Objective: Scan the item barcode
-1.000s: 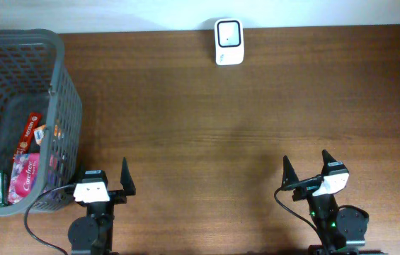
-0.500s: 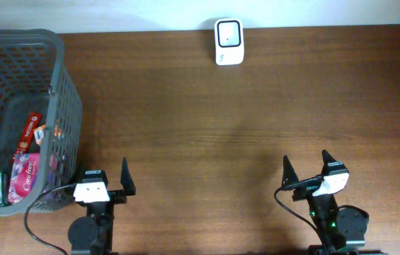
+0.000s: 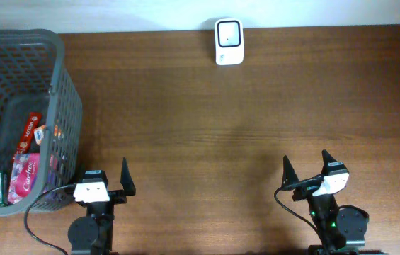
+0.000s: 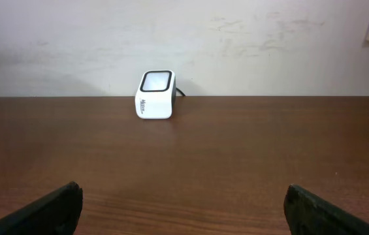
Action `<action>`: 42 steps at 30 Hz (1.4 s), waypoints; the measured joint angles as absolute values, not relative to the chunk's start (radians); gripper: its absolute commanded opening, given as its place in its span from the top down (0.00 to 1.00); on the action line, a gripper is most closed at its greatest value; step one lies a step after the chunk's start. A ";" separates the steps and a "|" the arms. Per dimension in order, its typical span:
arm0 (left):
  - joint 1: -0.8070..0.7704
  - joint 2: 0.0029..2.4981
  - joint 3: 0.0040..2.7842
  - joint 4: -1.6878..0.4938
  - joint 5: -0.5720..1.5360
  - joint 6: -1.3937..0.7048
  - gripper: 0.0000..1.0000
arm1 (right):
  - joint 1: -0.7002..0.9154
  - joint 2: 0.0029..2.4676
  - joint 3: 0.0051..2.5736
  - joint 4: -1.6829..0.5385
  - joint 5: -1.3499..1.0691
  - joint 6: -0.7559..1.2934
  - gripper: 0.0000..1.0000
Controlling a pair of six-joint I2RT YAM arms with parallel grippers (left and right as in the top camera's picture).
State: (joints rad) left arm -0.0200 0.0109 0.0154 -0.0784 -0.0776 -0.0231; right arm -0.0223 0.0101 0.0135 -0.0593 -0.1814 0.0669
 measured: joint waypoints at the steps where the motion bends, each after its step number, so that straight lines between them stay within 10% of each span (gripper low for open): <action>1: -0.020 0.011 0.015 -0.078 -0.078 -0.023 0.01 | -0.022 0.010 0.014 -0.059 -0.181 0.066 0.02; 11: -0.020 0.011 0.031 0.087 0.303 -0.023 0.01 | -0.022 0.010 0.014 -0.059 -0.181 0.067 0.02; 21: -0.020 0.012 0.501 -0.577 0.231 -0.027 0.01 | -0.022 0.010 0.014 -0.059 -0.181 0.067 0.02; 27: -0.020 0.017 0.630 -0.297 0.227 -0.026 0.01 | -0.022 0.010 0.014 -0.059 -0.181 0.066 0.02; 36: 0.007 1.198 1.800 -1.089 0.129 0.013 0.01 | -0.021 0.010 0.013 -0.059 -0.181 0.067 0.02; 42: 0.484 1.434 2.152 -1.300 0.082 -0.312 0.01 | -0.021 0.010 0.013 -0.059 -0.181 0.067 0.02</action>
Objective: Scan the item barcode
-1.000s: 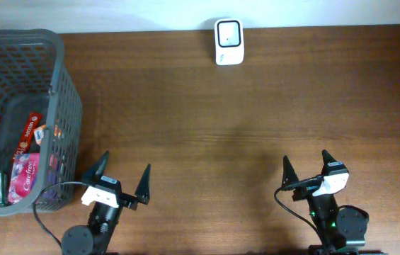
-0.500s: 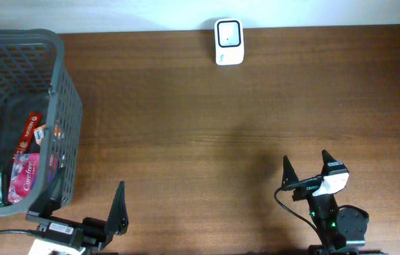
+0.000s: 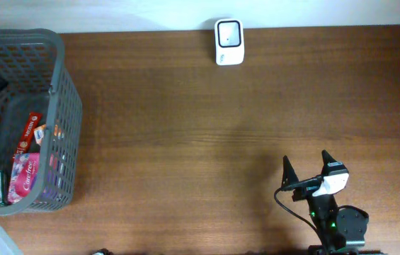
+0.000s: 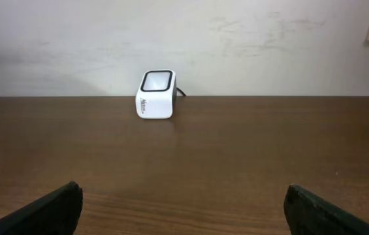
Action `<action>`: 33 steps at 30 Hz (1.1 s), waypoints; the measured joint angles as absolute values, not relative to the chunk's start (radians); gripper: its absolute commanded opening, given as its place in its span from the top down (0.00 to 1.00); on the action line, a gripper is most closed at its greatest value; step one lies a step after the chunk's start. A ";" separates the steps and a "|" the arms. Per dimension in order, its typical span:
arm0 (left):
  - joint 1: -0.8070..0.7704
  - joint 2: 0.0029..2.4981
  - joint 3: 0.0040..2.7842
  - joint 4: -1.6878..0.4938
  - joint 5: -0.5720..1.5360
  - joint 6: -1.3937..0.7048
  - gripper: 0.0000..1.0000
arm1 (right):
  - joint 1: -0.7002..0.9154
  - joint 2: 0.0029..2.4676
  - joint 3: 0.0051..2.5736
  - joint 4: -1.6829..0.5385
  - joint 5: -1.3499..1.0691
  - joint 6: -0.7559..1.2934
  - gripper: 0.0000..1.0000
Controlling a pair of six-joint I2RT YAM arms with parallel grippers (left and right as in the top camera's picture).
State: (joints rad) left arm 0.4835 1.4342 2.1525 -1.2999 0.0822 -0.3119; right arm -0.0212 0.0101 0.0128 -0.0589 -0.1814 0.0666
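The white barcode scanner [image 3: 228, 41] stands at the table's far edge, its dark window facing up; in the right wrist view the scanner [image 4: 155, 95] is straight ahead against the wall. A red packet [image 3: 28, 132] and a pink packet [image 3: 24, 177] lie in the grey basket [image 3: 64, 85] at the left. My right gripper [image 3: 306, 159] rests at the near right, open and empty, and the right gripper [image 4: 183, 190] shows only bare table between its jaws. A dark blurred shape over the basket's far left looks like my left gripper; its jaws cannot be made out.
A pale blurred form crosses the bottom left corner, seemingly the left arm close to the camera. A wall runs behind the scanner. Brown tabletop [image 3: 200, 142] lies between the basket and the right arm.
My left arm has left its resting place at the near left beside the basket. Blurred shapes now show over the basket's left side and the bottom left corner. The right arm has not moved.
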 measured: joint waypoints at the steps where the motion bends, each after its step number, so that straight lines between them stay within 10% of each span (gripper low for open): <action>1: 0.534 1.458 2.152 -1.316 0.073 -0.361 0.01 | -0.021 0.010 0.013 -0.059 -0.181 0.067 0.02; 17: 0.603 2.048 2.155 -1.566 -0.087 -0.574 0.11 | -0.021 0.010 0.013 -0.059 -0.181 0.066 0.02; 28: 0.546 2.051 1.719 -1.319 -0.203 -0.744 0.13 | -0.021 0.010 0.013 -0.059 -0.181 0.066 0.02; 33: 0.546 2.023 1.558 -1.191 -0.274 -0.776 0.66 | -0.021 0.010 0.013 -0.059 -0.181 0.067 0.02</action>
